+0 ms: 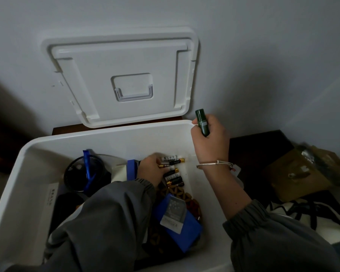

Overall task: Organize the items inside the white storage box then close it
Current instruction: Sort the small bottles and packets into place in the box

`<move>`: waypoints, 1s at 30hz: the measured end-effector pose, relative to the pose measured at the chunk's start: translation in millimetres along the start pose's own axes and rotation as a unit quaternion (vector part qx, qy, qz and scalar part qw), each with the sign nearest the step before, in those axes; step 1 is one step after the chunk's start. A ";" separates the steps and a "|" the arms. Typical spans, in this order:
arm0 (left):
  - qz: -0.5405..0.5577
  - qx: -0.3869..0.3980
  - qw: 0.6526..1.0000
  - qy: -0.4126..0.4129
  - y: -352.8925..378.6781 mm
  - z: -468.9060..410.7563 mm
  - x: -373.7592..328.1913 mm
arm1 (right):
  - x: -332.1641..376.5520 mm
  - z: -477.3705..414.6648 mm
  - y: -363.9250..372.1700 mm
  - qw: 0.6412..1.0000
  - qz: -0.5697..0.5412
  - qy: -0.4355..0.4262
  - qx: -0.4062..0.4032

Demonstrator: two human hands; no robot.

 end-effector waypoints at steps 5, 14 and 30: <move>-0.036 0.006 0.999 -0.009 1.0 -4.0 2.6 | 0.3 -0.3 0.3 1.000 0.002 -0.006 0.003; -0.196 -0.073 0.969 0.132 17.7 2.4 -30.1 | 0.1 -0.7 0.1 1.000 0.012 -0.017 -0.001; -0.307 -0.021 0.933 0.185 10.8 4.7 -8.6 | 12.4 1.4 19.1 0.998 0.028 -0.046 0.019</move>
Point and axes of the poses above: each hand's wrist, its own z-axis away from the middle knuckle, its own y-axis out of the palm, x = y × z, the point moved 6 cm from there along -z, towards the middle knuckle, and after that the axes turned 7 degrees about x, right-handed, at the moved point
